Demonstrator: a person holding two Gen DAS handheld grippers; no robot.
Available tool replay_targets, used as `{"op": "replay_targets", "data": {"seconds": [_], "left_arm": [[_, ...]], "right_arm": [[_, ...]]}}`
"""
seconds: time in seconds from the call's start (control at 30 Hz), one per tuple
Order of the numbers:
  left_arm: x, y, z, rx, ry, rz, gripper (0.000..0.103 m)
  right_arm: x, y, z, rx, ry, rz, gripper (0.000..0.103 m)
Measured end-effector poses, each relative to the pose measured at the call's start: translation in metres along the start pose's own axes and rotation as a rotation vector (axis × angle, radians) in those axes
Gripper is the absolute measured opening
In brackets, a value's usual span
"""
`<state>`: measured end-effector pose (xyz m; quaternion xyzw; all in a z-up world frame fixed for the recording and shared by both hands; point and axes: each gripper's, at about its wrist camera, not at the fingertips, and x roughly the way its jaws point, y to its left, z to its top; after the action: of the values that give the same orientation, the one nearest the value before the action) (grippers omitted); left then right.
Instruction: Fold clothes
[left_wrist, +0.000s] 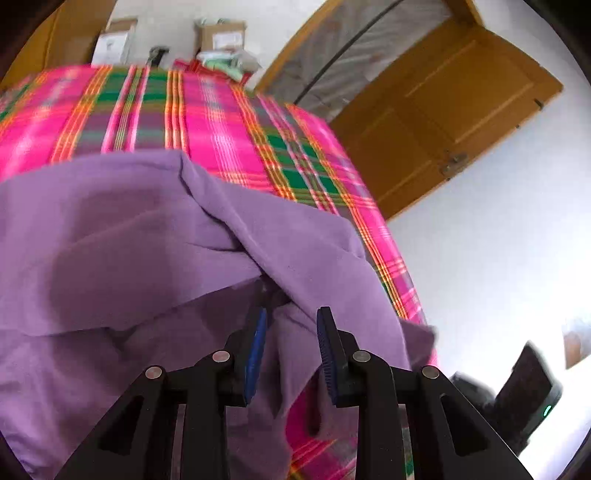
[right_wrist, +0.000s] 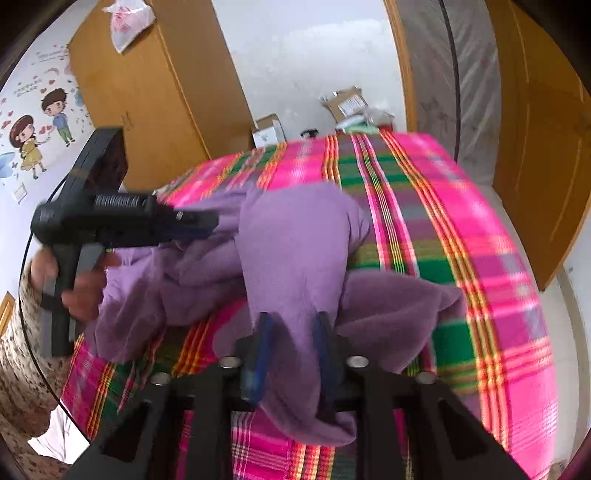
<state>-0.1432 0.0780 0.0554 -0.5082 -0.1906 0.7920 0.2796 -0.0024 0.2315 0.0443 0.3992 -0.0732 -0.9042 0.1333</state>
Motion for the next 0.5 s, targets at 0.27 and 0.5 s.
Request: {"op": "replay_targets", "data": {"seconds": [0.27,0.5], "left_arm": [[0.021,0.009,0.017,-0.109,0.009,-0.018,0.029],[0.039,0.008,0.026,-0.16,0.065,-0.117,0.029]], "right_arm": [[-0.015,-0.004,-0.011,0.013,-0.031,0.023,0.008],[-0.037,-0.013,0.006,0.003,-0.072,0.061,0.007]]}}
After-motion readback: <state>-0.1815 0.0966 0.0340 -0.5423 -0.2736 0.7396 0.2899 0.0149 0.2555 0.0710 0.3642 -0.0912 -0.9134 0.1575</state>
